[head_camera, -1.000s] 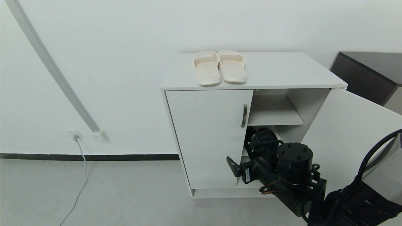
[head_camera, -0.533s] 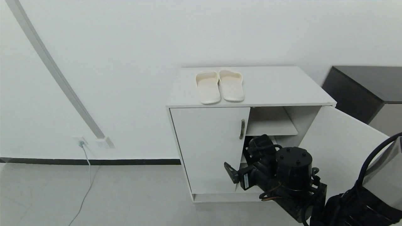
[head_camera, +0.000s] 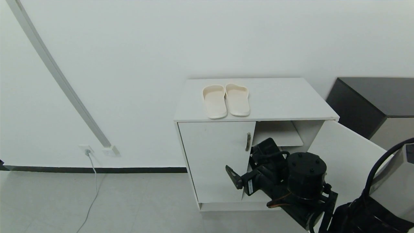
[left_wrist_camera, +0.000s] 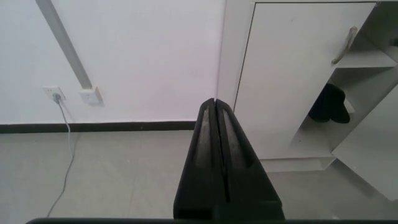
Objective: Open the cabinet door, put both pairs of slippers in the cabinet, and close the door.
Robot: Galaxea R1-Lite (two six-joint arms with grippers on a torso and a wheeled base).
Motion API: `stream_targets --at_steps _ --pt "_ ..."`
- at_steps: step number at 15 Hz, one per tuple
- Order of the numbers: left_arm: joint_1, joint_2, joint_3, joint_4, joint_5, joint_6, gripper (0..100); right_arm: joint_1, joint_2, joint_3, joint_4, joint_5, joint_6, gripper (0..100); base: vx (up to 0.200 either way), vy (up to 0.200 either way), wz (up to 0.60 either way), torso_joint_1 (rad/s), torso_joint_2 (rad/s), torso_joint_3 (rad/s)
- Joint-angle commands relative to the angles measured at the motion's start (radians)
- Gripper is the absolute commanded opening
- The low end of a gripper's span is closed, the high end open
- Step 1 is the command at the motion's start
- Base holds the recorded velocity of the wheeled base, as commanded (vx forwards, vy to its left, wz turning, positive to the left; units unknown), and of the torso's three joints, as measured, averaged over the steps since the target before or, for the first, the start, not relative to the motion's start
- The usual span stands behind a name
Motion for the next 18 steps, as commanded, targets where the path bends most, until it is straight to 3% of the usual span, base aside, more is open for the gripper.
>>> stream_targets --at_steps 1,4,5,6,15,18 --pt "0.0 0.001 0.0 0.0 0.0 0.0 0 0.005 -0.003 -0.166 0.217 -0.119 0.026 100 0.0 0.0 0.0 0.0 0.0 0.0" --pt "0.0 0.001 0.0 0.0 0.0 0.002 0 0.01 -0.06 -0.468 0.668 -0.208 0.269 100 0.0 0.0 0.0 0.0 0.0 0.0" --pt "0.0 0.001 0.0 0.0 0.0 0.002 0 0.01 -0.058 -0.48 0.685 -0.217 0.278 100 0.0 0.0 0.0 0.0 0.0 0.0" --pt "0.0 0.001 0.0 0.0 0.001 0.002 0 0.012 -0.029 -0.588 0.795 -0.283 0.356 100 0.0 0.0 0.0 0.0 0.0 0.0" --pt "0.0 0.001 0.0 0.0 0.001 0.006 0 0.038 -0.004 -0.621 0.794 -0.329 0.327 100 0.0 0.0 0.0 0.0 0.0 0.0" --pt "0.0 0.001 0.0 0.001 -0.002 0.008 0 0.035 -0.001 -0.595 0.78 -0.329 0.335 100 0.0 0.2 0.0 -0.001 0.0 0.004"
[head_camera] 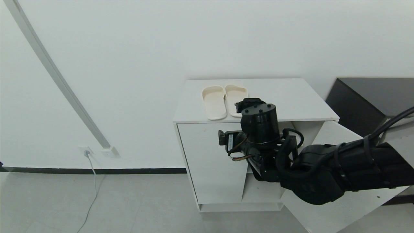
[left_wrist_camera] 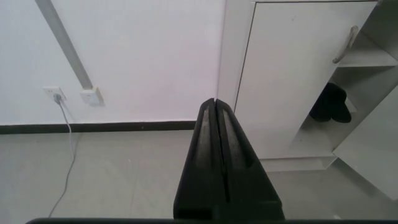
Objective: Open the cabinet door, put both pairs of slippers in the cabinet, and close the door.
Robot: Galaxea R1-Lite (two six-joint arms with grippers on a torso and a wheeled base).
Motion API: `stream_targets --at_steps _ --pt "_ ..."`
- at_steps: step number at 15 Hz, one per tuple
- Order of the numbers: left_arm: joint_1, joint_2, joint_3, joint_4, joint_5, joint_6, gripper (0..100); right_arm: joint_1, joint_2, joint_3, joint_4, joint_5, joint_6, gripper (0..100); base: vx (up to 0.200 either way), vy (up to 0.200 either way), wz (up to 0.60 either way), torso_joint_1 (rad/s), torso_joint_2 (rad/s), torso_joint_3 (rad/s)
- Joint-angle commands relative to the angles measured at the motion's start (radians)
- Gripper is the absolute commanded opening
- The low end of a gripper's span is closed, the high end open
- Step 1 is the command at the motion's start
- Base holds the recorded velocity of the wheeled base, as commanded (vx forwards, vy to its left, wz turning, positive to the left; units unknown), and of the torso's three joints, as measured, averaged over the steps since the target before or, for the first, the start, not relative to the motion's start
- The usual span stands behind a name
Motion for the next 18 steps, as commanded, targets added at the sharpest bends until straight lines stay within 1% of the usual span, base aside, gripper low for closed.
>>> stream_targets --at_steps 1,2,5,6,7,10,11,12,17,18 --pt "0.0 0.001 0.0 -0.001 0.0 0.001 0 -0.003 0.003 0.018 -0.012 0.0 -0.001 100 0.0 0.2 0.0 0.002 0.0 0.002" --pt "0.0 0.001 0.0 -0.001 0.001 0.001 0 -0.003 0.0 0.025 -0.022 0.0 -0.004 100 0.0 0.2 0.0 0.017 0.0 0.002" --pt "0.0 0.001 0.0 -0.001 0.001 0.001 0 -0.008 -0.008 0.027 -0.028 -0.006 -0.013 100 0.0 0.0 0.0 0.0 0.0 0.0" --pt "0.0 0.001 0.0 -0.001 0.001 0.001 0 -0.014 -0.008 0.024 -0.034 -0.009 -0.042 100 0.0 0.0 0.0 0.0 0.0 0.0" --pt "0.0 0.001 0.0 -0.001 0.001 0.001 0 -0.029 0.002 0.024 -0.08 -0.012 -0.088 100 0.0 0.0 0.0 0.0 0.0 0.0" --pt "0.0 0.001 0.0 -0.001 0.001 0.001 0 -0.077 0.077 0.056 -0.345 -0.032 -0.241 100 0.0 0.0 0.0 0.0 0.0 0.0" --pt "0.0 0.001 0.0 -0.001 0.001 0.001 0 -0.078 0.081 0.057 -0.356 -0.034 -0.249 100 0.0 0.0 0.0 0.0 0.0 0.0" --pt "0.0 0.001 0.0 -0.001 0.0 0.001 0 -0.095 0.095 0.085 -0.411 -0.034 -0.294 100 0.0 0.0 0.0 0.0 0.0 0.0" --pt "0.0 0.001 0.0 -0.001 0.0 0.001 0 -0.108 0.071 0.08 -0.391 -0.031 -0.295 100 0.0 0.0 0.0 0.0 0.0 0.0" --pt "0.0 0.001 0.0 -0.001 0.0 0.001 0 -0.108 0.071 0.076 -0.385 -0.031 -0.295 100 0.2 0.0 0.0 0.002 0.01 0.002"
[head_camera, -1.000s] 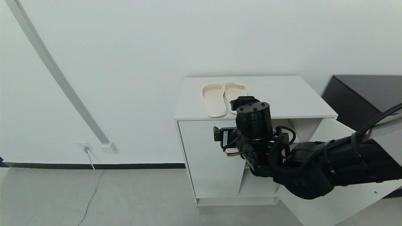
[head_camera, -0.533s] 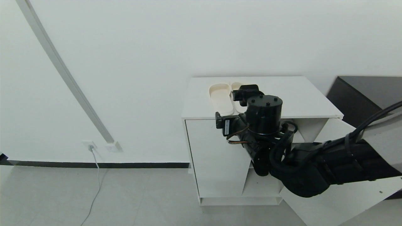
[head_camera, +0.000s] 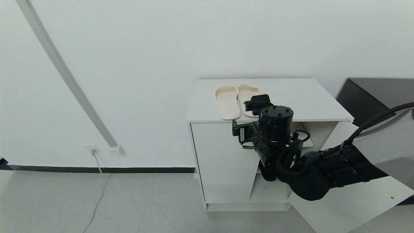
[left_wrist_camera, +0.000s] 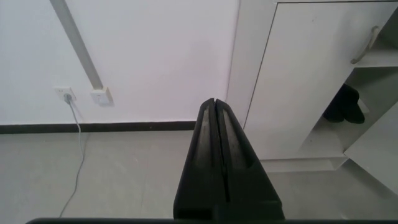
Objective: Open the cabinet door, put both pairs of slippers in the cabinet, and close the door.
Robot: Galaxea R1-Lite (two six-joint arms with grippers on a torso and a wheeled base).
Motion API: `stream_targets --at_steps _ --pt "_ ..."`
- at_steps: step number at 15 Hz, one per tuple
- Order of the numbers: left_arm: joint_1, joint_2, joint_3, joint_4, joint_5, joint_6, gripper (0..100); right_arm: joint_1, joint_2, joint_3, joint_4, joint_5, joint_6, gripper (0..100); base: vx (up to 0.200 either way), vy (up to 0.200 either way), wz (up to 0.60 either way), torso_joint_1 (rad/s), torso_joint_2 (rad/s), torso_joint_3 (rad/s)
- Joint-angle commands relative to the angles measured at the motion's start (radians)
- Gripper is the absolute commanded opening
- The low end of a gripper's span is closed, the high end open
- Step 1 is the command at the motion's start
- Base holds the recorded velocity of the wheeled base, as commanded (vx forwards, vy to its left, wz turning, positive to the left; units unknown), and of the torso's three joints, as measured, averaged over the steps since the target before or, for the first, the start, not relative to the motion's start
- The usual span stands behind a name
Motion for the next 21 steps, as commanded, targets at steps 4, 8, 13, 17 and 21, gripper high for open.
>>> stream_targets --at_steps 4,8,13,17,21 --pt "0.0 0.001 0.0 0.0 0.0 0.0 0 0.001 -0.001 -0.064 0.067 0.0 0.007 100 0.2 0.0 0.0 -0.001 0.0 0.004" --pt "0.0 0.001 0.0 0.001 0.0 0.0 0 0.002 0.003 -0.104 0.123 0.001 0.037 100 0.2 0.0 0.0 0.005 0.0 0.001" --pt "0.0 0.001 0.0 0.0 0.0 -0.005 0 0.004 0.026 -0.21 0.305 0.008 0.142 100 0.04 0.0 0.0 0.001 0.0 0.0" --pt "0.0 0.001 0.0 0.0 0.0 -0.005 0 0.004 0.052 -0.281 0.376 0.041 0.188 100 0.0 0.0 0.0 0.0 0.0 0.0" --pt "0.0 0.001 0.0 0.0 0.002 -0.008 0 -0.015 0.124 -0.364 0.377 0.061 0.165 100 0.0 0.0 0.0 0.0 0.0 0.0"
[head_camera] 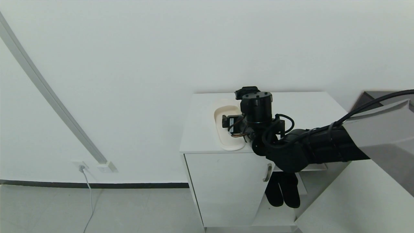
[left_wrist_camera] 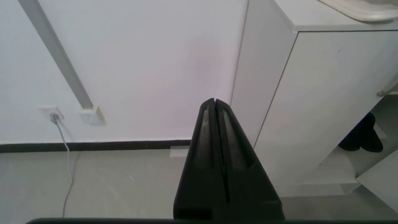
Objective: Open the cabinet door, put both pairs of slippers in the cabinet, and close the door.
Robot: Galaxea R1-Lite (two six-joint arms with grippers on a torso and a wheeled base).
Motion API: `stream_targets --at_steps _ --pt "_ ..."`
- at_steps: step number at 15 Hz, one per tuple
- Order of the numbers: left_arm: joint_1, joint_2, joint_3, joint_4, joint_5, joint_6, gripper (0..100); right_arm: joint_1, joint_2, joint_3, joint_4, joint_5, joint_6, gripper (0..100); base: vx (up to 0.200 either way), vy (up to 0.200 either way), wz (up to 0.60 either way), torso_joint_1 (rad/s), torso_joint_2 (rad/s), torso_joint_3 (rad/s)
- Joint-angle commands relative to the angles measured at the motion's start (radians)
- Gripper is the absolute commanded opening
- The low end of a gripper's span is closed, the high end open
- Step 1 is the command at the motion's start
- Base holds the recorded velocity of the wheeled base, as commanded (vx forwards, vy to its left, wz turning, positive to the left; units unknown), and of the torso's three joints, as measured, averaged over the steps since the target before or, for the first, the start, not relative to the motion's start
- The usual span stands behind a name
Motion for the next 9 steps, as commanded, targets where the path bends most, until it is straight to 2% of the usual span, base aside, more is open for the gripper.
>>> stream_targets --at_steps 1,8,9 --pt "0.0 0.001 0.0 -0.001 0.001 0.0 0 -0.012 0.055 -0.05 -0.001 0.0 -0.019 100 0.0 0.0 0.0 0.0 0.0 0.0" --pt "0.0 0.001 0.0 -0.001 0.001 -0.002 0 -0.053 0.104 -0.148 0.002 0.001 -0.045 100 0.0 0.0 0.0 0.0 0.0 0.0" --pt "0.0 0.001 0.0 0.001 0.001 -0.002 0 -0.053 0.103 -0.148 0.002 0.001 -0.045 0 0.0 0.0 0.0 0.0 0.0 0.0"
